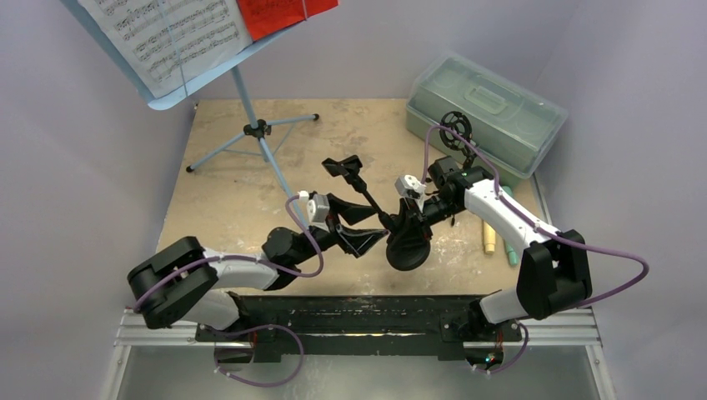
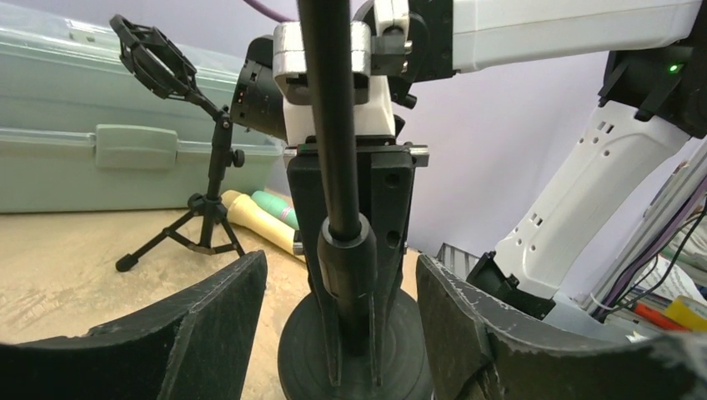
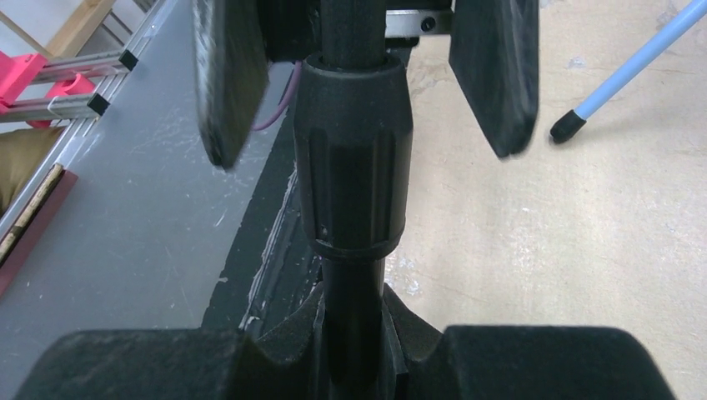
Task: Pack up the instrument practice props
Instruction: Pick up the microphone stand at the center of the board, then unscrew the knob on the microphone stand.
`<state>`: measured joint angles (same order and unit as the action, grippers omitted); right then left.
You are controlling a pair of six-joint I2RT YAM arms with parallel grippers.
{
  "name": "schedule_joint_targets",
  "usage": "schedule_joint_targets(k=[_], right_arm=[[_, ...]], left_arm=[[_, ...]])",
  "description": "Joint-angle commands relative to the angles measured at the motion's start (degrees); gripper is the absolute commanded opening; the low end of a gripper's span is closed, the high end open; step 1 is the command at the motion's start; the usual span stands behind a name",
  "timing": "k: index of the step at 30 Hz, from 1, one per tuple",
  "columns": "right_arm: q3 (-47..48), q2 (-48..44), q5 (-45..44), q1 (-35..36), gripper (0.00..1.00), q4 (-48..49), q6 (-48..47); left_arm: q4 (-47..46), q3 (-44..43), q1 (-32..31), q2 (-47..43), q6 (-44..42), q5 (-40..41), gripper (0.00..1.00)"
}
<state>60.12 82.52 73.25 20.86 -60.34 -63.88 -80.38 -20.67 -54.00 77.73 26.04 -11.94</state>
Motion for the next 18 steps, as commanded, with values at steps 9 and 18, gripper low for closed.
schedule_joint_targets(k=[9, 18], right_arm=[[1.93, -1.20, 4.15, -0.08, 0.00, -0.47, -2.04], [1.58, -0.90, 3.27, -0.04, 0.00, 1.04, -0.93]], left_arm=[[-17.74, -2.98, 0.21, 8.23, 8.04, -1.42, 0.51], [-21.51, -3.24, 0.21, 9.69, 10.45, -0.61, 0.51]])
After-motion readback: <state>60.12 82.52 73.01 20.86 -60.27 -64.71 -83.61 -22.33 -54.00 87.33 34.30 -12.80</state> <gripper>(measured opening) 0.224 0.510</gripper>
